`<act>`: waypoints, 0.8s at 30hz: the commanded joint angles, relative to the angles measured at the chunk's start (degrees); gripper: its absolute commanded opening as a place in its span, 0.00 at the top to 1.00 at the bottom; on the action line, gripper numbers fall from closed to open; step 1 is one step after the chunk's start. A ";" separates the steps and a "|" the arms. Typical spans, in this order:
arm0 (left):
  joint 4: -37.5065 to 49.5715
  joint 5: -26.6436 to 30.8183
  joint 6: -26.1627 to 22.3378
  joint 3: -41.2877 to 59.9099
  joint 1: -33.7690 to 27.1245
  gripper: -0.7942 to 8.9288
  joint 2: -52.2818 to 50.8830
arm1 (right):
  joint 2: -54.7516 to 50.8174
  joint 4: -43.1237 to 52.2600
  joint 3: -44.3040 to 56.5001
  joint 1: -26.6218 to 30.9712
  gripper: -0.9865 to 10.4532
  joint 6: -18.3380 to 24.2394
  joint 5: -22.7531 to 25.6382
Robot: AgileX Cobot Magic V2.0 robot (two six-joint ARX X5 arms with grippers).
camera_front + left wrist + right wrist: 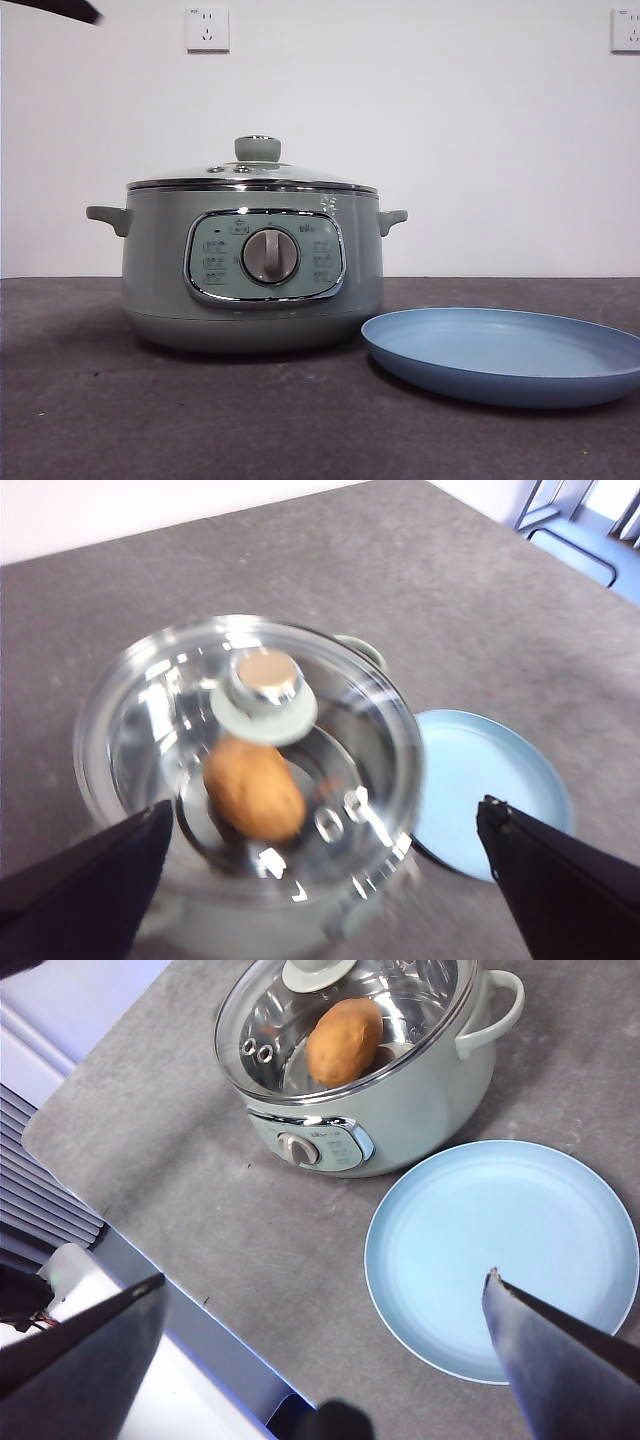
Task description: Take the potato out from the steamer,put the potato on the plate,close the lid
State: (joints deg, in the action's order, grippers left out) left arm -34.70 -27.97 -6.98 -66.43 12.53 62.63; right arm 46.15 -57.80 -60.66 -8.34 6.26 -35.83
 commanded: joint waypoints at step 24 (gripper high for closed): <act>7.43 13.42 -4.02 -17.18 11.19 0.25 34.75 | 0.15 0.42 -0.15 -0.15 0.31 0.22 -0.02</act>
State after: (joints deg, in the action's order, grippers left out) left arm -27.38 -14.50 -10.33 -83.53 23.49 97.12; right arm 46.33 -57.63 -60.66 -8.36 6.26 -35.81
